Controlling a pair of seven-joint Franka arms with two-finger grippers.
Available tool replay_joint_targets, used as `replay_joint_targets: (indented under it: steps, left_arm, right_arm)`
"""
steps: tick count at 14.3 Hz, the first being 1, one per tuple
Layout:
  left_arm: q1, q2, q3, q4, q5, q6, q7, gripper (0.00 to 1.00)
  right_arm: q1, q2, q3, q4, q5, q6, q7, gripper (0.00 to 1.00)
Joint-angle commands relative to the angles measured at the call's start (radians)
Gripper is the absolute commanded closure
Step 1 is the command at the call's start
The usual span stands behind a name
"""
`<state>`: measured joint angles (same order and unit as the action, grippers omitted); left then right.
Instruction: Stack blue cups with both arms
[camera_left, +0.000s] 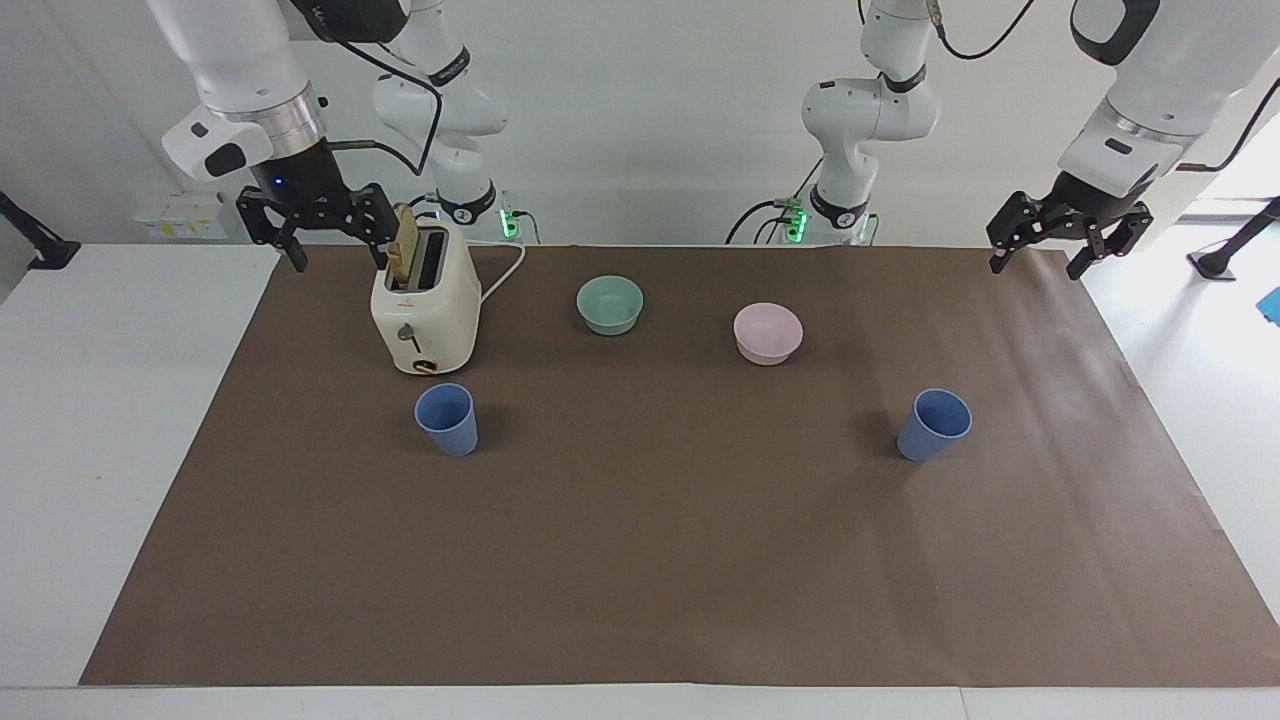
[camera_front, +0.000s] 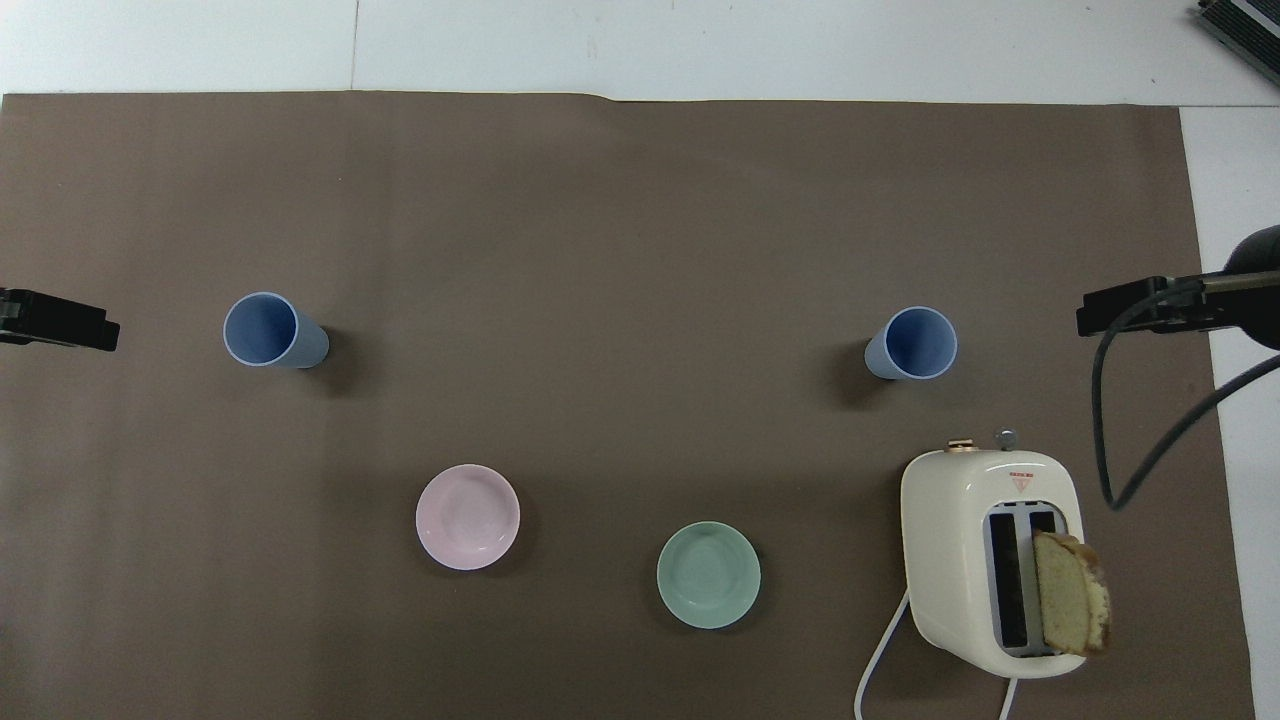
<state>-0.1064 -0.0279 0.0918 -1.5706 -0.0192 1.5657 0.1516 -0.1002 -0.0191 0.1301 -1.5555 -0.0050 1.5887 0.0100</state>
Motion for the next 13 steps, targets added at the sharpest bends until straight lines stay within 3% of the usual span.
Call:
replay_joint_targets:
  steps: [1, 13]
  left_arm:
    - [0.013, -0.009, -0.006, 0.001, -0.012, -0.009, 0.006, 0.00]
    - [0.024, -0.009, -0.007, 0.001, -0.033, -0.009, 0.008, 0.00]
  right_arm:
    - [-0.010, -0.002, 0.003, 0.000, 0.020, 0.007, 0.007, 0.00]
    - [-0.010, -0.002, 0.003, 0.000, 0.020, 0.007, 0.007, 0.00]
